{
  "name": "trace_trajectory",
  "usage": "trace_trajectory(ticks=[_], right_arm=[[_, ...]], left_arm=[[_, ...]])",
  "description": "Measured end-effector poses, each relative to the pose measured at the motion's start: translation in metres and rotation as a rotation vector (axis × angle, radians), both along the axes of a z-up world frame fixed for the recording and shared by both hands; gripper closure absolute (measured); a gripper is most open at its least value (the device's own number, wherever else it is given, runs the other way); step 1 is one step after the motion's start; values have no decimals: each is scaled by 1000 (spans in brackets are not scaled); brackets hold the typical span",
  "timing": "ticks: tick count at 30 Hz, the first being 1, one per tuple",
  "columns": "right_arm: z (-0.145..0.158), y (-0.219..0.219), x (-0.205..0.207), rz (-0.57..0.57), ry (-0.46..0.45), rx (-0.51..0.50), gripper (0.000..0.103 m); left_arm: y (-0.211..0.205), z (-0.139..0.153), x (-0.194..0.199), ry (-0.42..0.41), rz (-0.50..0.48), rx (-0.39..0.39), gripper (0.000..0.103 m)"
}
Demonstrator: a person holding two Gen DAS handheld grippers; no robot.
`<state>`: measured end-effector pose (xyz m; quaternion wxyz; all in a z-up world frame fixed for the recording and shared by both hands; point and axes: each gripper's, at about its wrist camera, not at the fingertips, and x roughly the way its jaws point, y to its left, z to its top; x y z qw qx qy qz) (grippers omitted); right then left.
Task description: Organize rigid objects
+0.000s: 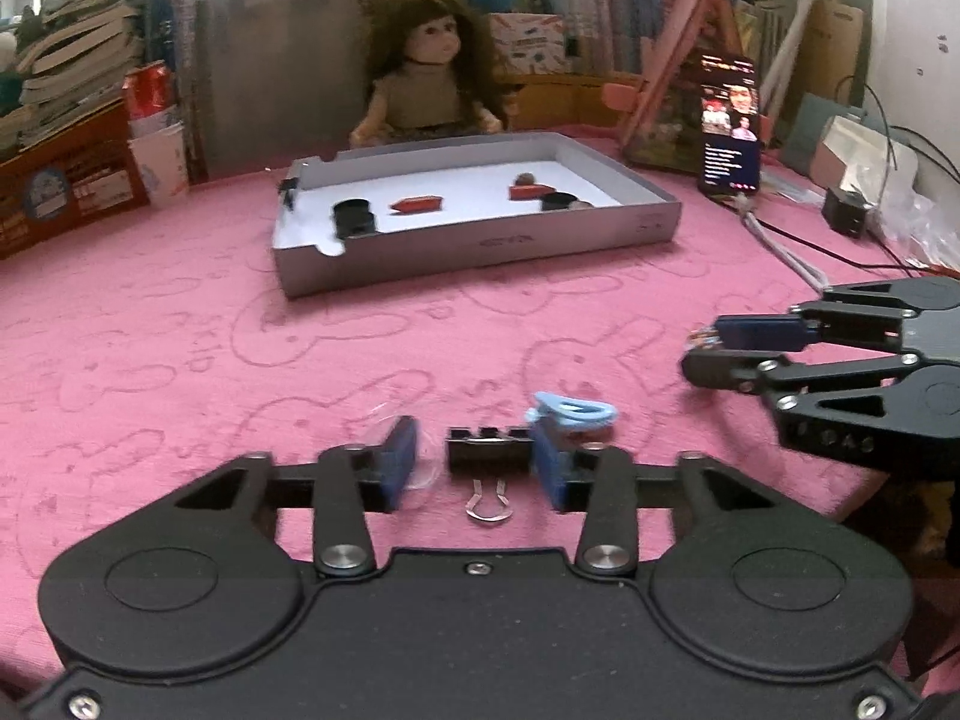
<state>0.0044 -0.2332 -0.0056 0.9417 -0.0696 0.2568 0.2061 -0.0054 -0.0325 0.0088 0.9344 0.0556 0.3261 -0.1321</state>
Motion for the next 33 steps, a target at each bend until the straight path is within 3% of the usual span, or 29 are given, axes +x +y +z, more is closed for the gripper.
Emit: trace_trajectory(ticks=[5,9,12,15,33], right_arm=[[0,-2,2,-67,-2,-28,66],[2,-4,-1,-39,3,-5,63],[4,-4,-3,-12,5,9,51],[3,-4,-4,-11,9,0,50],[-1,-35,-12,-143,35,-71,39]], left_arm=[[6,3,-4,1,-3,-5,54],[2,7,-14,-13,-56,-3,54],[-2,8,-18,-11,-80,3,54],[-2,6,-20,17,-95,-14,55],[2,-7,-10,25,-54,1,55]])
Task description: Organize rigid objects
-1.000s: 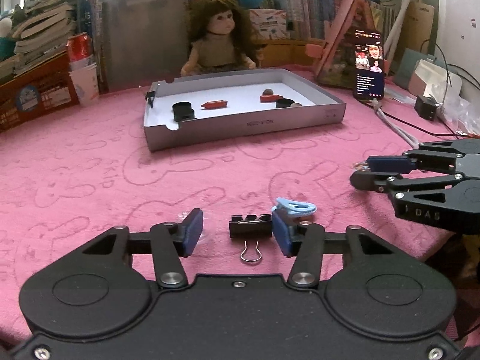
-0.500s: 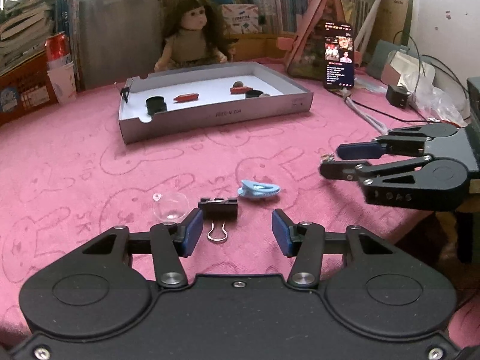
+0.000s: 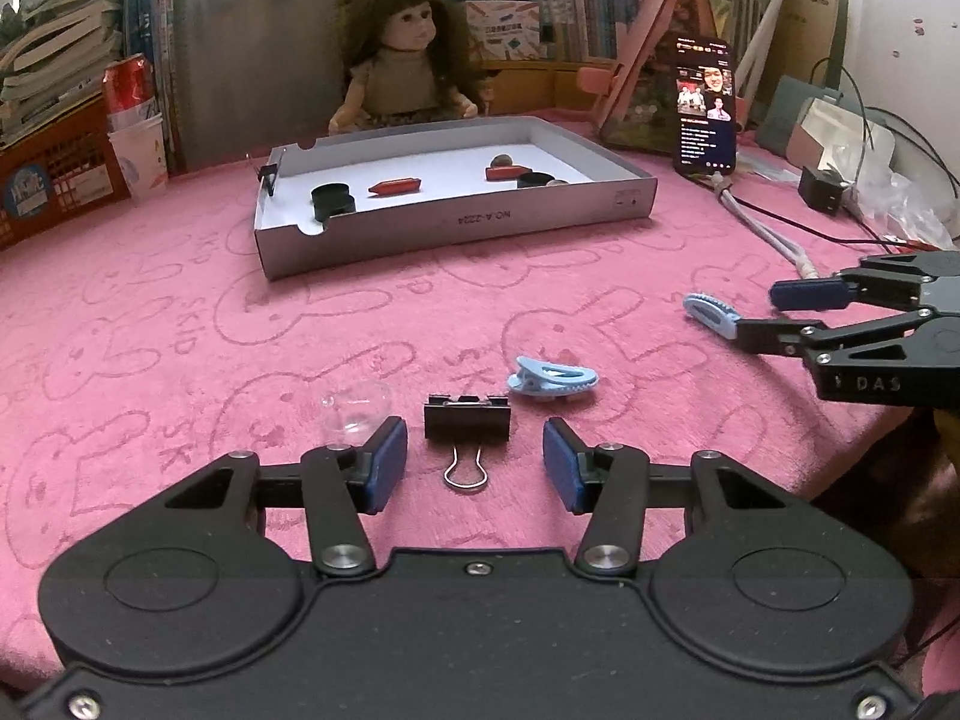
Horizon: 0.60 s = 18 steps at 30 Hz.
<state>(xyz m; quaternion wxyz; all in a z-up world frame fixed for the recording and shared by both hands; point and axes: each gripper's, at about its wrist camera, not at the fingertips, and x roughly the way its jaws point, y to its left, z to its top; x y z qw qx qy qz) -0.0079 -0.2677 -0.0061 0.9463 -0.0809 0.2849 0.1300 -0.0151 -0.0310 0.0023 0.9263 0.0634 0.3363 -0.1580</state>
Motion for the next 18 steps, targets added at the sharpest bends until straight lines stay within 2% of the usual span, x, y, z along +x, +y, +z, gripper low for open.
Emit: trace_trajectory(ticks=[6,8,14,18], right_arm=[[2,-4,4,-130,-21,-50,39],[4,-7,5,-154,-25,-27,39],[12,-6,-2,-98,-11,68,39],[5,7,1,-89,-8,-13,39]], left_arm=[[1,-1,4,-6,20,-9,56],[2,-1,5,-8,24,-11,56],[2,-2,6,-13,24,-14,56],[2,-2,7,-13,26,-19,56]])
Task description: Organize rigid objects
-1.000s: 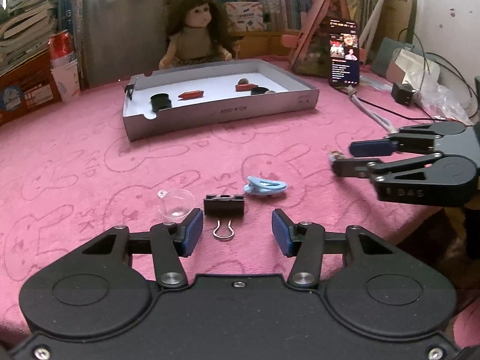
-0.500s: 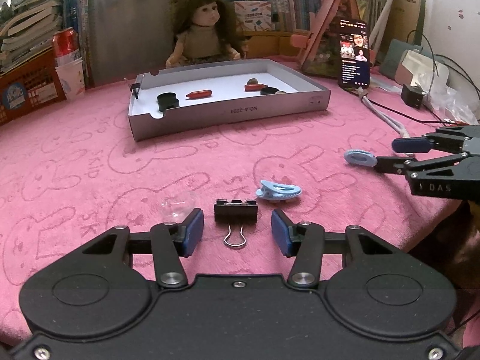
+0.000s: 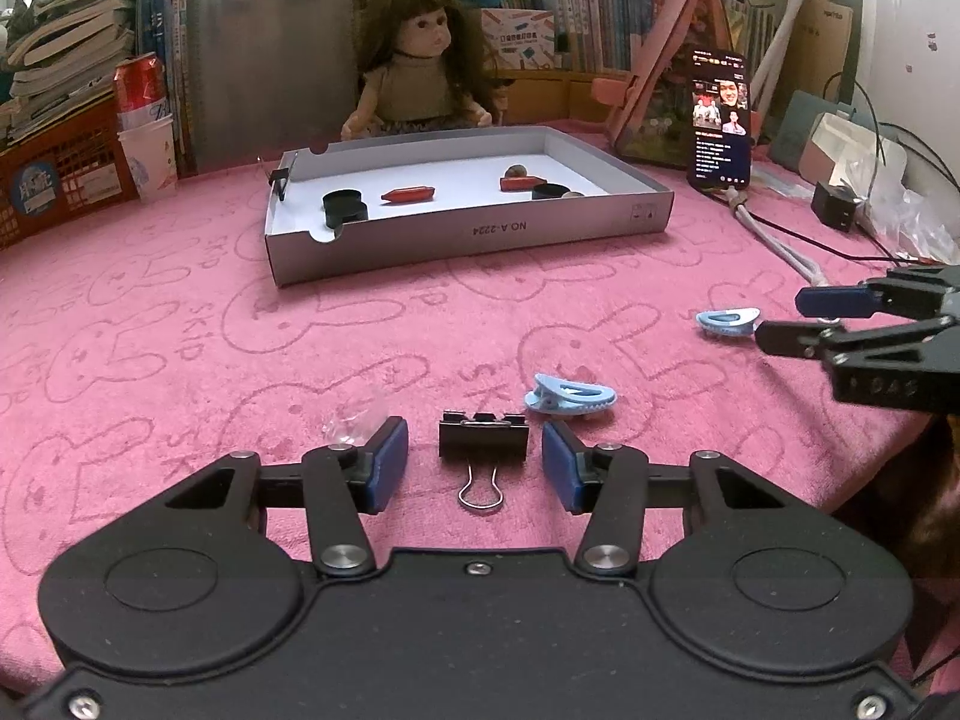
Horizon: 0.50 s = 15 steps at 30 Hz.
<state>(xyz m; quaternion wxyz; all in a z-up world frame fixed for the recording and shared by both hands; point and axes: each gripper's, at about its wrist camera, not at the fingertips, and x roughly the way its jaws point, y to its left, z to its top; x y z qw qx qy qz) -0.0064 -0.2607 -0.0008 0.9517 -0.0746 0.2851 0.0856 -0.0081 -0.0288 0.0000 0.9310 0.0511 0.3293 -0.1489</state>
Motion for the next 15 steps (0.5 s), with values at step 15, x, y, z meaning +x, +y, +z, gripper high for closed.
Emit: trace_trajectory(ticks=[15], right_arm=[[-1,-9,9,-59,12,76,37]], left_arm=[[-1,0,0,-6,4,-1,56]])
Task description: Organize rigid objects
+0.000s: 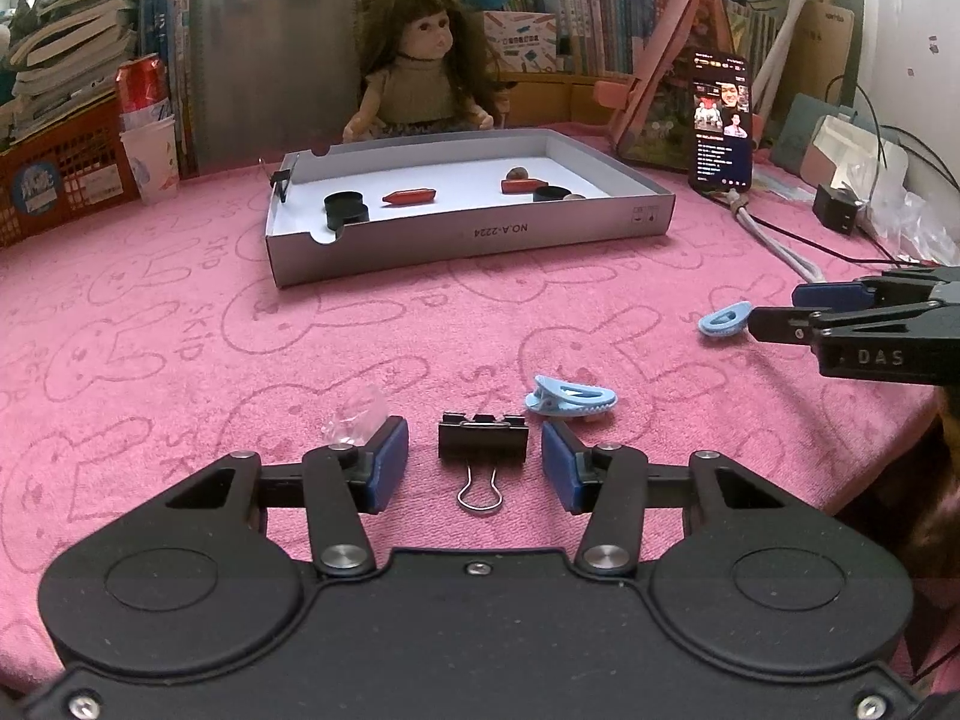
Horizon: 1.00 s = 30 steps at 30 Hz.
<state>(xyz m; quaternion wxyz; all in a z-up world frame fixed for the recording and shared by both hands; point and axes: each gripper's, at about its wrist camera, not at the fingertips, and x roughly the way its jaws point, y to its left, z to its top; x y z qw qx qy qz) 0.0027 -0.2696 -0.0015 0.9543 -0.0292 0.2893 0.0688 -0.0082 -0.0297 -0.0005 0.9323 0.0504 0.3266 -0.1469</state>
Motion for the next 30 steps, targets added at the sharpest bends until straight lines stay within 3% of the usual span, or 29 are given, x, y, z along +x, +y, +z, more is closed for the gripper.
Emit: trace_trajectory(ticks=[11,21,26,30], right_arm=[[1,17,-6,-39,-72,127,32],[-17,39,-3,-136,-107,92,32],[-23,47,-4,-162,-124,25,32],[-24,49,-2,-183,-131,5,32]], left_arm=[[-6,-1,4,-10,1,4,57],[-11,-4,-1,-42,-17,31,63],[-15,-1,-9,-75,-34,55,65],[-12,-3,-6,-55,-21,44,69]])
